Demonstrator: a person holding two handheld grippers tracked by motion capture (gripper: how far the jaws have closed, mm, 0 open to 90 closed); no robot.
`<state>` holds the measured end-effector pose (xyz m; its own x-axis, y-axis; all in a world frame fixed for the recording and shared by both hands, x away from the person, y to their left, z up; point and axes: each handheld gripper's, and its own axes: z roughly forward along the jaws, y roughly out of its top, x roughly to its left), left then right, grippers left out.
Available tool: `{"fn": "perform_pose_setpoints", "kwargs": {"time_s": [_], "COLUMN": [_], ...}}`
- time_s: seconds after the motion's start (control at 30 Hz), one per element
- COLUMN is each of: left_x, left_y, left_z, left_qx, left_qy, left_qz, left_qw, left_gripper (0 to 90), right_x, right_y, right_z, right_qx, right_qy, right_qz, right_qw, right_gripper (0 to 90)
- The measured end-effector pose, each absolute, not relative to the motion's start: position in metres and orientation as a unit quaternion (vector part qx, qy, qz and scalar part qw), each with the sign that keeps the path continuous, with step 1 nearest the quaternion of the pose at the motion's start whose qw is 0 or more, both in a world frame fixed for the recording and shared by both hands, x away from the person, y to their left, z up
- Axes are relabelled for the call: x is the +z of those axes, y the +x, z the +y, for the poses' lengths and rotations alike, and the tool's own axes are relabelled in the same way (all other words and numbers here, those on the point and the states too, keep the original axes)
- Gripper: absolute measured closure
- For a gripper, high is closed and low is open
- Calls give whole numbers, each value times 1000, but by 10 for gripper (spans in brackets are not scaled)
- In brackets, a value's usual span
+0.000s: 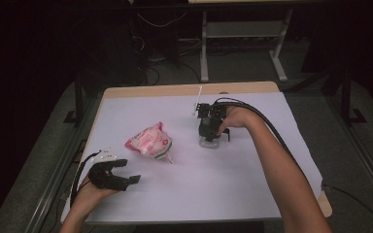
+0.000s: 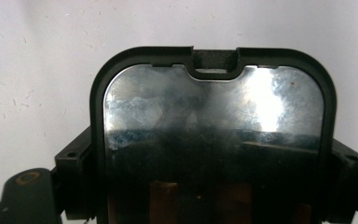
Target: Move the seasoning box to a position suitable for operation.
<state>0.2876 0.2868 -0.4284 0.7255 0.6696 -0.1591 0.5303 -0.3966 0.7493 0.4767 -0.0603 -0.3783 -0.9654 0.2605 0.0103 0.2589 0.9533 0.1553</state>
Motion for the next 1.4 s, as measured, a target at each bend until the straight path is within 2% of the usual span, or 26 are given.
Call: {"fn": "perform_pose_setpoints", "kwargs": {"time_s": [0.53, 1.03, 1.4], "left_x": [-429, -430, -429], "left_y": [288, 287, 286], "left_z": [287, 283, 281], "left_qx": [84, 81, 79], "left_qy": [832, 836, 834], "left_qz": [360, 356, 356], "left_qw": [414, 410, 414], "left_gripper": [124, 124, 124], "right_x": [-368, -347, -349], "right_y": [474, 431, 397], "right_z": [-72, -98, -102], "right_qx": [83, 113, 123], "right_qy": [146, 142, 126], "right_qz": [986, 983, 984], "right_qw": [0, 6, 10], "right_gripper": [150, 150, 150]}}
